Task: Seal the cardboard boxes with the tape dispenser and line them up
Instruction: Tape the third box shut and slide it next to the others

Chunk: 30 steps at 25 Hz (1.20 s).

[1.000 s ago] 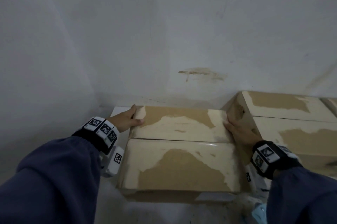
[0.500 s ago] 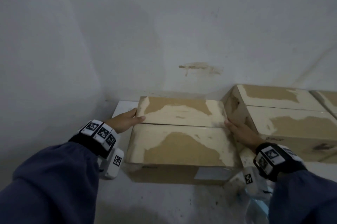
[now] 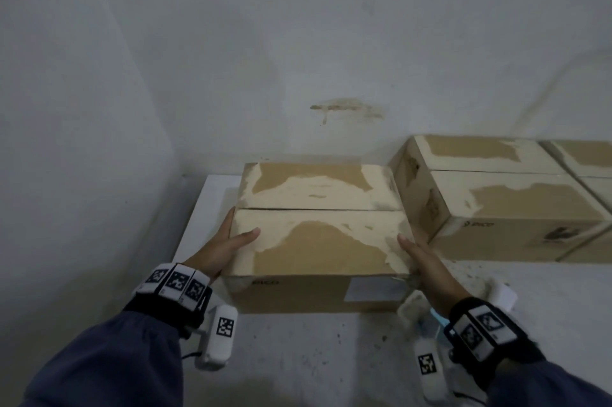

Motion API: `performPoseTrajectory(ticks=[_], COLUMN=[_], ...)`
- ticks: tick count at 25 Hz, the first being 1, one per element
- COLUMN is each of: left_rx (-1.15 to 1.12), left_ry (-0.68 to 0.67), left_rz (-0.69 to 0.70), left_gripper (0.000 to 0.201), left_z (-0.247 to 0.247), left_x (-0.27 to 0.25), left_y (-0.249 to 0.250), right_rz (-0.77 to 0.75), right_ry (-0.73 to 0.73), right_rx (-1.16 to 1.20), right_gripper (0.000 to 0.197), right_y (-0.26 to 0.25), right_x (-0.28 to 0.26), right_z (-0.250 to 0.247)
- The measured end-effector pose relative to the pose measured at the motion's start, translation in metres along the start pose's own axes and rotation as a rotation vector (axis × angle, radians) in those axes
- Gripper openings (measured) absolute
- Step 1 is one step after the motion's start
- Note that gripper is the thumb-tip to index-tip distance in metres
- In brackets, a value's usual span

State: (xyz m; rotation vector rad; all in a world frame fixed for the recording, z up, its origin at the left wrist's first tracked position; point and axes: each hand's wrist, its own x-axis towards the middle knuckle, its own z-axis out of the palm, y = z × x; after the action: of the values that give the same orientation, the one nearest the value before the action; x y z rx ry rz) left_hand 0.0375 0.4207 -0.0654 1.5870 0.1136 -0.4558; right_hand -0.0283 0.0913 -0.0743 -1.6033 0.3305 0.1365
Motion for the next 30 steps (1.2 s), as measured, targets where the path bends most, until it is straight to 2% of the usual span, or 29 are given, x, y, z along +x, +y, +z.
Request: performPoseTrajectory(ticks=[2,5,7,10,15,20,22,23,25,27,28,30], left_rx=[-0.033,-0.059,-0.011,0.052,0.177,0.230,0.189,0.110,-0.080,-0.156,-0.135,-0.094], left_ry=[0.023,0.068,0.103,0.135,0.162,0.256,0.345,0.362,0.336,0.272,0.259,0.291], left_rz=[0.012,0.009,0.011,0.016,0.045,0.067,0.104,0.113,0.133,0.161,0.174,0.176], left_gripper=[0.069,0.058,0.054,0.054,0.050,0.046,0.041,0.038,0.026,0.028,0.033,0.041], left_z=[0.002,0.006,0.007,0.000,-0.010,-0.004,-0.001,-0.002,0.001,0.005,0.009,0.013], left_x=[0.005,0.018,0.031,0.055,0.076,0.064,0.052,0.046,0.029,0.010,0.003,-0.004], left_y=[-0.001,0.006,0.015,0.022,0.021,0.023,0.023,0.020,0.007,-0.009,-0.015,-0.025], right_rz=[0.011,0.008,0.022,0.044,0.078,0.065,0.008,-0.034,-0.090,-0.105,-0.112,-0.135], right_ry=[-0.009,0.038,-0.006,-0.016,0.000,0.052,0.115,0.149,0.195,0.154,0.123,0.058], right_rx=[0.037,0.067,0.038,0.024,0.046,0.013,-0.026,-0.020,-0.004,0.081,0.130,0.181], right_gripper=[0.083,0.073,0.076,0.044,0.041,0.029,0.031,0.039,0.042,0.044,0.050,0.079], right_y=[0.003,-0.006,-0.019,-0.034,-0.037,-0.031,-0.031,-0.029,-0.021,-0.008,-0.001,0.012], right_x=[0.009,0.024,0.034,0.052,0.066,0.062,0.055,0.052,0.041,0.028,0.023,0.018], right_z=[-0.001,0.002,0.005,0.007,0.007,0.006,0.005,0.006,0.008,0.010,0.008,0.005])
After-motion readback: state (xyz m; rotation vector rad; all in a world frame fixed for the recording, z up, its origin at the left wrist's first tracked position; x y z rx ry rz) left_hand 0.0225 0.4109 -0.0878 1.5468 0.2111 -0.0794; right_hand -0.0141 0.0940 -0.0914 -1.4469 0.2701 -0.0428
